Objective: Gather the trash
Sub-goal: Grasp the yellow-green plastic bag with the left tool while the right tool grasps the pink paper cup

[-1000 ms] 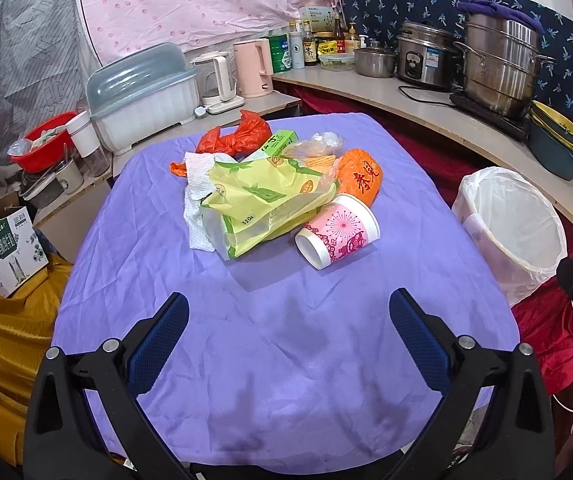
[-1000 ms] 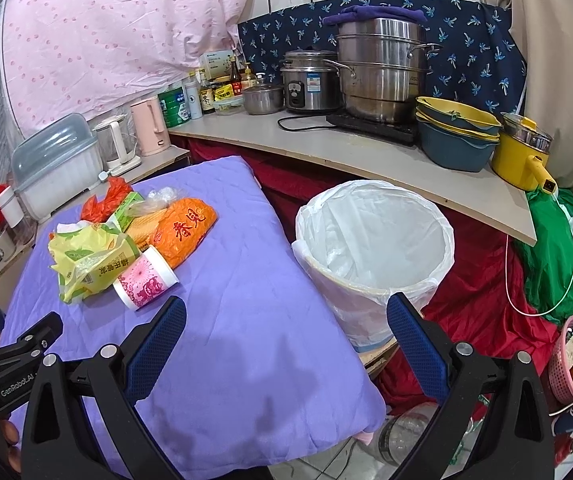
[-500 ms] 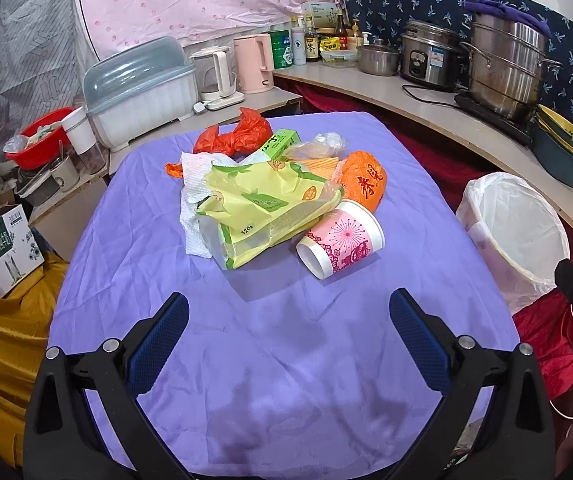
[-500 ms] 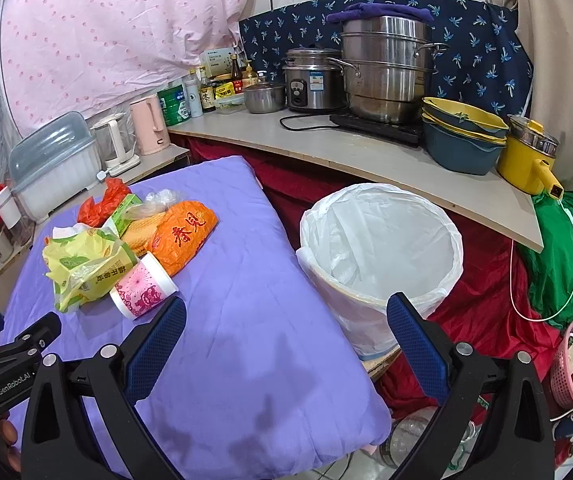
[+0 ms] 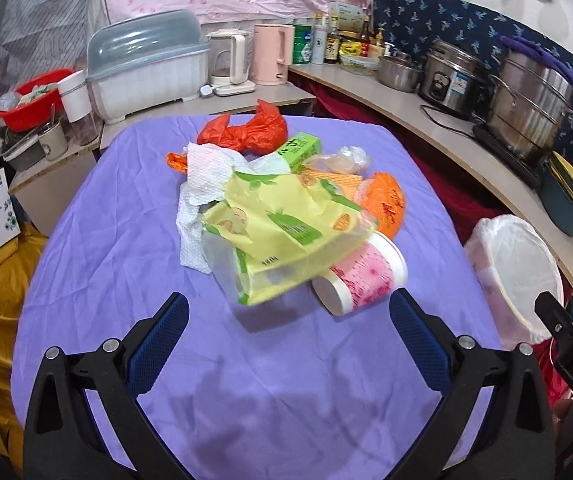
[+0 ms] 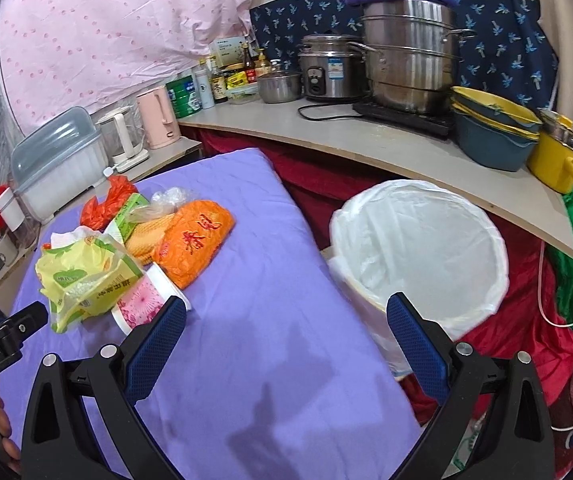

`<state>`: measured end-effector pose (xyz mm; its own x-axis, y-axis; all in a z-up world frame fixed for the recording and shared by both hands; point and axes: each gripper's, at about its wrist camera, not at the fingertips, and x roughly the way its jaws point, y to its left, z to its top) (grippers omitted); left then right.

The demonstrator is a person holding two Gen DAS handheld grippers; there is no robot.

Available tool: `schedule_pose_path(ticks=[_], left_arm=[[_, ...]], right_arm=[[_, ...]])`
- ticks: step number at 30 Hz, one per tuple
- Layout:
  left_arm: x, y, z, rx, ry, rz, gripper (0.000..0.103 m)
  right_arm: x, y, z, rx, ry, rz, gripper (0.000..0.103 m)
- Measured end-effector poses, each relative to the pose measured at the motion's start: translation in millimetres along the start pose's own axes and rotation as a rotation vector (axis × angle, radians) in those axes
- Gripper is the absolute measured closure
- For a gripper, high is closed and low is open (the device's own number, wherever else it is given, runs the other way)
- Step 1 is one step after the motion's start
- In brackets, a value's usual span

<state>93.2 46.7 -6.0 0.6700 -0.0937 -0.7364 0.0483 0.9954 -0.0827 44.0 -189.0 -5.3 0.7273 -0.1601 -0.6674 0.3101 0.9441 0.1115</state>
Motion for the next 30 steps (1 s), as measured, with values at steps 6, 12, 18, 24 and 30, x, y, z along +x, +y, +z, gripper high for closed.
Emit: schedule_pose_path(ticks=[6,12,18,24,30], left_arm=[[34.6,16.8,19.2,-0.057,0.038,0.009,0.007],[65.8,25.7,35.4,-0.091,0.063,0.007,0.008],[86.4,25.1,44.2,-0.067,0.106,-0.041,0.045],[87.5,31.7,46.5,-0.072,0.122,-0.083,0.079],[77.0,44.0,52.3,-0.070,0.098,-0.080,0.089]], right_arm=[[33.7,27.2,12.4,-0.013,0.029,0.063,0.007],[61.9,51.3,16.2,-0.042,0.061,0.092,0.007],[81.8,67.2,18.6,-0.061,0.083,0.109,0.007],[102.7,79.8,26.5,-0.052,0.103,0.128,0.007],[129.3,98.8,36.0,-0.063,0.117,0.136,0.007]])
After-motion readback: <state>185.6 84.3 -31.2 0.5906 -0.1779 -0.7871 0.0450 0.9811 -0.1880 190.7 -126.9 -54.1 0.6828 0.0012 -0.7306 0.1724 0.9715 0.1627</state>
